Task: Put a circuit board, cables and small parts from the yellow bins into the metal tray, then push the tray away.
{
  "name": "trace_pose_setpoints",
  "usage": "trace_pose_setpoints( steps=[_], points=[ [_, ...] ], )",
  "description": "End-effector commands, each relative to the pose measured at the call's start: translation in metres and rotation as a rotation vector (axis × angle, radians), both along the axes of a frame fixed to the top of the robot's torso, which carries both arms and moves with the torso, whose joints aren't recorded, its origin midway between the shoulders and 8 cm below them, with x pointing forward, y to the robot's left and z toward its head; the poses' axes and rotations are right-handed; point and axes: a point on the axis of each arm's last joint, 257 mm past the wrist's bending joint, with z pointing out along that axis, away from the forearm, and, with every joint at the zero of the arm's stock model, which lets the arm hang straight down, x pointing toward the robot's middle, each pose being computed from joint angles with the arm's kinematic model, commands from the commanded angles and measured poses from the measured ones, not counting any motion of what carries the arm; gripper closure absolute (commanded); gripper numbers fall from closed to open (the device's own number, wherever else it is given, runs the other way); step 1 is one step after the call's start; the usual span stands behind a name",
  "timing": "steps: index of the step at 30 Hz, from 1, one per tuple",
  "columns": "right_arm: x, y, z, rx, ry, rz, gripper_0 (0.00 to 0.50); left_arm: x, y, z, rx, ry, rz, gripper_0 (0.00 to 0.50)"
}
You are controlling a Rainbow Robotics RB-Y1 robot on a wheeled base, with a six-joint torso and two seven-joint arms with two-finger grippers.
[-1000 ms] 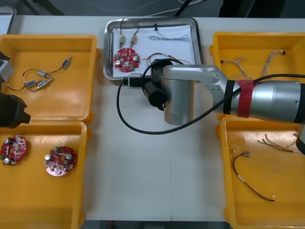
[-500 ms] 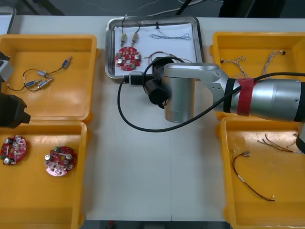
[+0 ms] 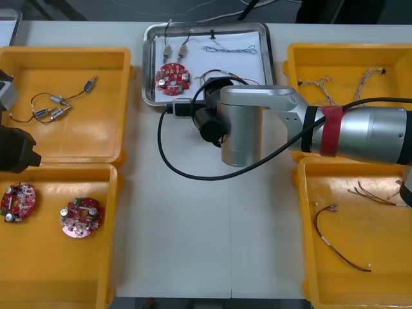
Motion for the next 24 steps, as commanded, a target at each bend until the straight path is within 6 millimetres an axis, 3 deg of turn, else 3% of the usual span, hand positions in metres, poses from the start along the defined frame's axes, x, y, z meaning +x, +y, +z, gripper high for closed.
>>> trace_pose_setpoints(
  steps=[1,12,20,24],
  points=[
    [-0.005,0.023,0.032,-0.039,-0.054,0.062,0.0,-0.004,0.016,0.012,0.08,-0.017,-0.041,0.0],
    [-0.042,0.025,0.029,-0.057,-0.012,0.029,0.0,-0.004,0.016,0.012,0.08,-0.017,-0.041,0.0],
    [-0.079,0.022,0.029,0.063,0.181,-0.064,0.0,-0.004,0.016,0.012,0.08,-0.017,-0.041,0.0],
    [-0.1,0.011,0.035,0.126,0.296,-0.162,0.0,-0.004,0.016,0.012,0.08,-0.017,-0.041,0.0]
  ],
)
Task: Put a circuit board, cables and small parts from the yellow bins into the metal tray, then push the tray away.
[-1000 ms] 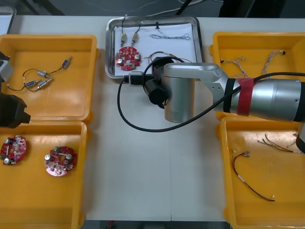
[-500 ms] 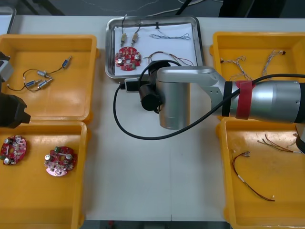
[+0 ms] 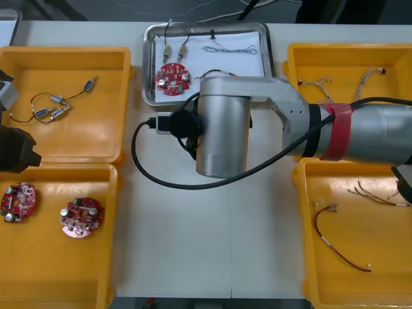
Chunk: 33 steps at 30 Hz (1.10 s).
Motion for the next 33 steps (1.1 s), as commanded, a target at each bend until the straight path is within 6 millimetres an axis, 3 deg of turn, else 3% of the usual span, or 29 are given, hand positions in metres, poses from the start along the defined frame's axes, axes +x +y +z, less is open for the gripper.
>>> trace_pose_setpoints(
  steps=[1,6,12,14,23,26,33],
  points=[
    [-0.01,-0.01,0.037,0.097,0.059,-0.099,0.0,-0.004,0.016,0.012,0.08,-0.017,-0.041,0.0],
    [-0.023,-0.025,0.051,0.135,0.092,-0.198,0.0,-0.004,0.016,0.012,0.08,-0.017,-0.041,0.0],
    [-0.042,-0.057,0.064,0.224,0.145,-0.351,0.0,-0.004,0.016,0.012,0.08,-0.017,-0.041,0.0],
    [-0.05,-0.079,0.067,0.271,0.186,-0.435,0.0,-0.004,0.016,0.012,0.08,-0.017,-0.041,0.0],
    [-0.071,-0.138,0.076,0.394,0.283,-0.661,0.0,-0.004,0.016,0.012,0.08,-0.017,-0.041,0.0],
    [-0.075,-0.151,0.077,0.433,0.311,-0.699,0.0,-0.004,0.016,0.012,0.08,-0.017,-0.041,0.0],
    [-0.086,-0.202,0.08,0.539,0.384,-0.811,0.0,-0.004,0.016,0.012,0.08,-0.017,-0.041,0.0]
  ],
)
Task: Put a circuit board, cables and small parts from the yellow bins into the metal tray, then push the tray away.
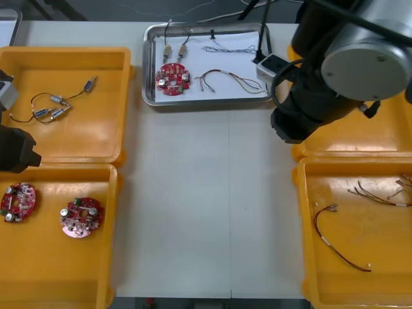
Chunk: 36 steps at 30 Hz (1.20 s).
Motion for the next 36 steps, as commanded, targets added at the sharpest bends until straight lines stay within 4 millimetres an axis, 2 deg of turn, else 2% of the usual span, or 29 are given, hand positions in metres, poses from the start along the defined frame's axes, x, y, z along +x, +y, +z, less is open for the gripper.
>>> trace_pose_setpoints(
  steps=[1,2,4,13,15,22,28,36],
  points=[
    [-0.005,-0.046,0.013,0.083,0.003,-0.138,0.0,-0.004,0.016,0.012,0.079,-0.018,-0.041,0.0],
    [-0.005,-0.046,0.013,0.083,0.003,-0.138,0.0,-0.004,0.016,0.012,0.079,-0.018,-0.041,0.0],
    [-0.007,-0.063,0.014,0.127,0.016,-0.196,0.0,-0.004,0.016,0.012,0.079,-0.018,-0.041,0.0],
    [-0.015,-0.109,0.016,0.239,0.011,-0.446,0.0,-0.004,0.016,0.012,0.079,-0.018,-0.041,0.0],
    [-0.016,-0.114,0.016,0.252,0.008,-0.476,0.0,-0.004,0.016,0.012,0.079,-0.018,-0.041,0.0],
    [-0.033,-0.151,0.006,0.297,0.009,-0.649,0.0,-0.004,0.016,0.012,0.079,-0.018,-0.041,0.0],
    [-0.05,-0.174,0.001,0.322,0.007,-0.697,0.0,-0.004,0.016,0.012,0.079,-0.018,-0.041,0.0],
    [-0.068,-0.189,-0.003,0.332,-0.005,-0.714,0.0,-0.004,0.016,0.012,0.079,-0.018,-0.041,0.0]
  ],
)
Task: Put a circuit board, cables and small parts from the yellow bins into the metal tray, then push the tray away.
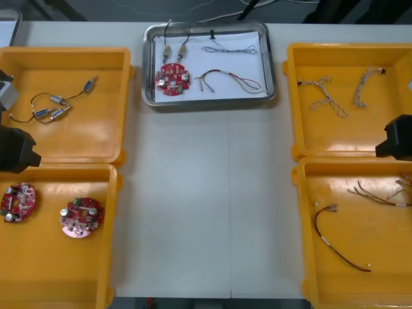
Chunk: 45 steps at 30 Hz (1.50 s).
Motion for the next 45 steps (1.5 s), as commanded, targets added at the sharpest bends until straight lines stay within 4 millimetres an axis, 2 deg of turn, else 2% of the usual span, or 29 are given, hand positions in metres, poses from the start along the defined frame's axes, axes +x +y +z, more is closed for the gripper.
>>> trace_pose_setpoints(
  steps=[1,7,14,26,45],
  points=[
    [-0.013,-0.022,0.009,-0.036,-0.029,-0.024,0.0,-0.004,0.016,0.012,0.079,-0.018,-0.041,0.0],
    [-0.017,-0.031,0.002,-0.053,-0.022,-0.027,0.0,-0.004,0.016,0.012,0.079,-0.018,-0.041,0.0],
    [-0.019,-0.045,-0.016,-0.111,-0.011,0.003,0.0,-0.004,0.016,0.012,0.079,-0.018,-0.041,0.0],
    [-0.017,-0.034,-0.042,-0.045,-0.029,0.006,0.0,-0.004,0.016,0.012,0.079,-0.018,-0.041,0.0],
    [-0.02,-0.043,-0.07,-0.066,-0.046,0.026,0.0,-0.004,0.016,0.012,0.079,-0.018,-0.041,0.0]
  ],
)
